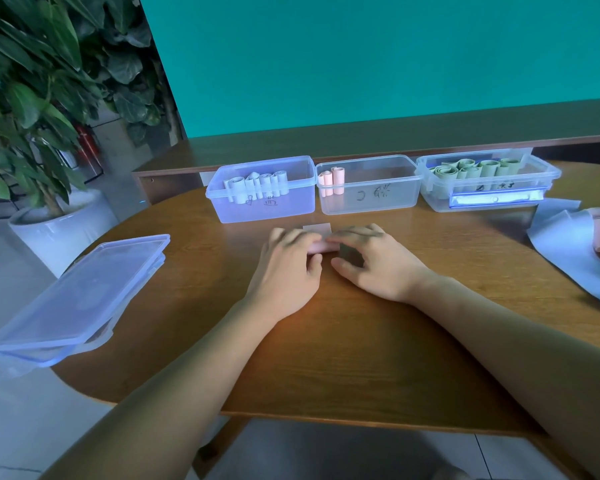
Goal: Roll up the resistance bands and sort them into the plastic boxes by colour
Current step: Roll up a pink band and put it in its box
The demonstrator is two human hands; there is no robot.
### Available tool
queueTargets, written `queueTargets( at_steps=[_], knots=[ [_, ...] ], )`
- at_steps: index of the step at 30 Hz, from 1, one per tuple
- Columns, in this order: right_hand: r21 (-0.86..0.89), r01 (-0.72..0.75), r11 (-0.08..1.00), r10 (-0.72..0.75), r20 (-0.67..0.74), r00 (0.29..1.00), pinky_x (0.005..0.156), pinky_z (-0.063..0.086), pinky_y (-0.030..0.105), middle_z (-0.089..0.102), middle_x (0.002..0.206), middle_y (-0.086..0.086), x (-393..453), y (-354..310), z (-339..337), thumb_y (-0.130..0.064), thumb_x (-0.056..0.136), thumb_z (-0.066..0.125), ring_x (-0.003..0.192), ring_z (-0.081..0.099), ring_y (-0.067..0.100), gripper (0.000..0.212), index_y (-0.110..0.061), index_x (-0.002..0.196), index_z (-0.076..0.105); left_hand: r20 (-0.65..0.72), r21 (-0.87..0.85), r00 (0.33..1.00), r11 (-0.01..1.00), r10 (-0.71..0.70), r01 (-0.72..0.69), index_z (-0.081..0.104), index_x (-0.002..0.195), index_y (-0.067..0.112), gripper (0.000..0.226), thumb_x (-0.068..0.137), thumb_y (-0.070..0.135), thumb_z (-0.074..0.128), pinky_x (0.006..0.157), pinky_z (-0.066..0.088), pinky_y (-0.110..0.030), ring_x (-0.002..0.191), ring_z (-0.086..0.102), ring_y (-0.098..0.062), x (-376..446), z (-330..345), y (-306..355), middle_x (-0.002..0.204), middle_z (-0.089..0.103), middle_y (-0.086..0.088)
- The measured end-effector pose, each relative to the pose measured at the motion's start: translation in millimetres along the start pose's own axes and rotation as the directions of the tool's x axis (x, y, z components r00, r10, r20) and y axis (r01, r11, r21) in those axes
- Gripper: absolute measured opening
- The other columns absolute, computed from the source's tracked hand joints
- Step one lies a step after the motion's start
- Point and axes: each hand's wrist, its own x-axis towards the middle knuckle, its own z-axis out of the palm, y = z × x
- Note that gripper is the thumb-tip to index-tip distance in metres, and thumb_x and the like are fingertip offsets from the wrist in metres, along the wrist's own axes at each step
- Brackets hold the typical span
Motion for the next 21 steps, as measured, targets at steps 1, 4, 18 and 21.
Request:
queueTargets(
  at_steps=[1, 4, 18, 21],
  knots=[
    [0.004, 0.001, 1.000, -0.001, -0.001, 1.000, 0.104, 0.043, 0.047, 0.056, 0.141, -0.011, 1, 0, 0, -0.051, 0.092, 0.044, 0.116, 0.050, 0.023, 0.051, -0.036, 0.140, 0.051, -0.010, -0.016, 1.000, 1.000, 0.007, -0.007, 0.065, 0.126, 0.027, 0.031, 0.095, 0.020, 0.059, 0.103, 0.041, -0.040, 0.116, 0.046, -0.025, 0, 1, -1, 0.124, 0.064, 0.005],
    [0.009, 0.022, 1.000, -0.022, 0.003, 1.000, 0.103, 0.043, 0.046, 0.056, 0.139, -0.014, 4, 0, -1, -0.050, 0.092, 0.045, 0.114, 0.049, 0.021, 0.048, -0.041, 0.138, 0.050, 0.014, -0.006, 1.000, 1.000, -0.018, 0.018, 0.063, 0.128, 0.027, 0.033, 0.097, 0.021, 0.057, 0.103, 0.041, -0.041, 0.117, 0.045, -0.026, 3, 2, -1, 0.127, 0.063, 0.005],
    [0.009, -0.008, 1.000, 0.008, 0.002, 1.000, 0.107, 0.040, 0.048, 0.053, 0.144, -0.014, 23, 7, 2, -0.048, 0.092, 0.047, 0.122, 0.047, 0.023, 0.052, -0.045, 0.144, 0.044, 0.001, 0.017, 1.000, 1.000, 0.003, -0.003, 0.063, 0.127, 0.038, 0.035, 0.098, 0.022, 0.053, 0.102, 0.039, -0.039, 0.117, 0.042, -0.020, 18, 8, -8, 0.127, 0.059, 0.011],
    [0.015, 0.001, 1.000, -0.001, -0.021, 1.000, 0.107, 0.039, 0.047, 0.055, 0.141, -0.012, 28, 8, 2, -0.041, 0.094, 0.053, 0.123, 0.045, 0.022, 0.048, -0.041, 0.143, 0.047, 0.025, 0.015, 1.000, 1.000, -0.003, 0.003, 0.063, 0.125, 0.044, 0.035, 0.098, 0.023, 0.051, 0.100, 0.039, -0.038, 0.114, 0.042, -0.020, 21, 10, -11, 0.125, 0.060, 0.013]
  ],
)
